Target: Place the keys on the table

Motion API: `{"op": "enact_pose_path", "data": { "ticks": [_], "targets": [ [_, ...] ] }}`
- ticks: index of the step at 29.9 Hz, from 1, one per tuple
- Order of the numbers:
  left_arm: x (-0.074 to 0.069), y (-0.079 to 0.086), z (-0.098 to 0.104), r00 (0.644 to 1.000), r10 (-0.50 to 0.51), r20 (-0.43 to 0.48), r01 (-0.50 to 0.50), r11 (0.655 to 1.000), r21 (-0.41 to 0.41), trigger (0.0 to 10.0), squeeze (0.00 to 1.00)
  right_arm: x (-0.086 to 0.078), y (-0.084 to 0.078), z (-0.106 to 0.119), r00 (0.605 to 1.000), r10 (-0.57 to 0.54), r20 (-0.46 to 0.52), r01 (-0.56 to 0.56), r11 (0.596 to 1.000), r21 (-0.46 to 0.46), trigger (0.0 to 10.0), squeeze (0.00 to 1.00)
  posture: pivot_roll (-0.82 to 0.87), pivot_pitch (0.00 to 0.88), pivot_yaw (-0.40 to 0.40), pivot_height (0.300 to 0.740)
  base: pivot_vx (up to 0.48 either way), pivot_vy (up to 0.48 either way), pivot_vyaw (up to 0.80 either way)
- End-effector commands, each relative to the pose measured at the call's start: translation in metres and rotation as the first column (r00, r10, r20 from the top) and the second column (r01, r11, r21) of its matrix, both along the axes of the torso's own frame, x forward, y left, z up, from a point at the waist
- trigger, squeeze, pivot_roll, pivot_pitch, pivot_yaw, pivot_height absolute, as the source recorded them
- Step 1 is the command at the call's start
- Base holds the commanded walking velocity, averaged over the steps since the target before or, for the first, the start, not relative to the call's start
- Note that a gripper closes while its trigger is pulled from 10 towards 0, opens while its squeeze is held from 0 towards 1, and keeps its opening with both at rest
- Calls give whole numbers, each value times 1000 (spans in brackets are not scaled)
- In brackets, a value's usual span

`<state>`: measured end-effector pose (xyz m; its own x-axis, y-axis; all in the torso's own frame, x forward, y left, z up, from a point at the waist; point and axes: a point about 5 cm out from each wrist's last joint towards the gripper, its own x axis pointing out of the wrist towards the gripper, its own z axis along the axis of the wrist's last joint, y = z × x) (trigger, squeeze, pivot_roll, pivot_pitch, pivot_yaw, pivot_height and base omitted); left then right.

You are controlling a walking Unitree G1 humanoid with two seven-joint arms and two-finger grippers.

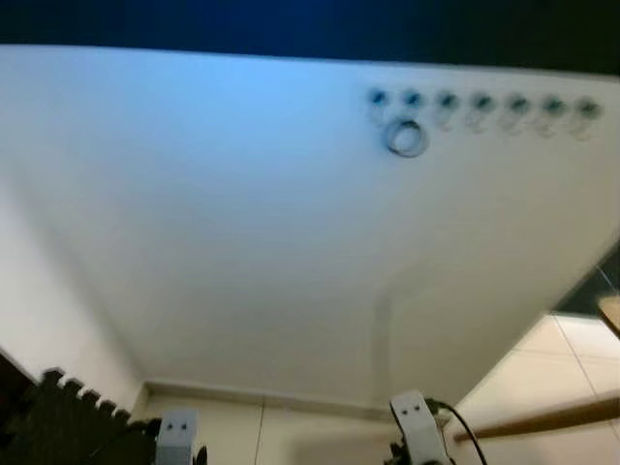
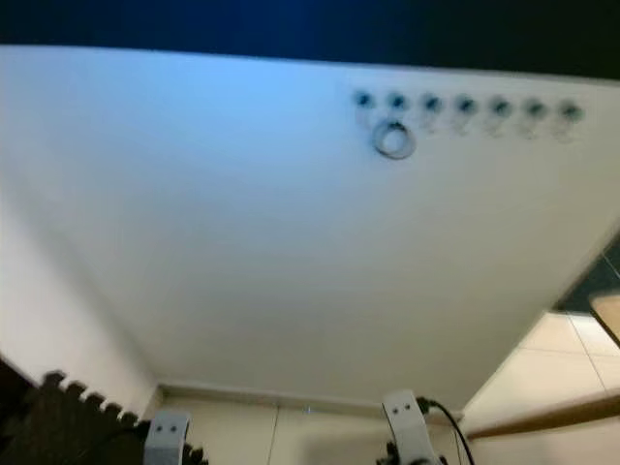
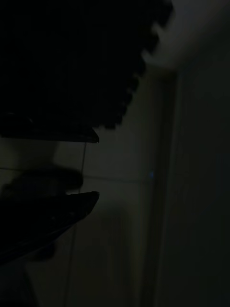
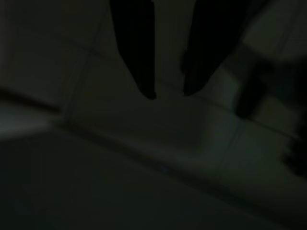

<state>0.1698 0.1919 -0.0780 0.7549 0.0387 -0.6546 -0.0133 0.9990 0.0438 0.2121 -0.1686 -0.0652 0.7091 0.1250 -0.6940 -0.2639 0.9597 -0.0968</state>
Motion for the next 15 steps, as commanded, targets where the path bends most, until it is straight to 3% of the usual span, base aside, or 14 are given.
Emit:
{"op": "enact_pose_path", "data": {
  "ticks": [1,2,15],
  "targets": [
    [-2,-3,-2,1000,-17,-18,17,1000,3,10000,0,-11,-8,-6,999,-24,-38,24,1000,-11,10000,0,58,76,-41,740,0,0,800],
    [-2,-3,-2,1000,-19,-20,19,1000,6,10000,0,-10,-8,-6,999,-25,-33,24,1000,-15,10000,0,58,75,-41,740,0,0,800],
    [2,-8,0,996,-87,-7,87,996,30,10000,0,-10,-10,-5,997,-68,-28,68,998,-1,10000,0,53,66,-32,740,0,0,0]
  ]
}}
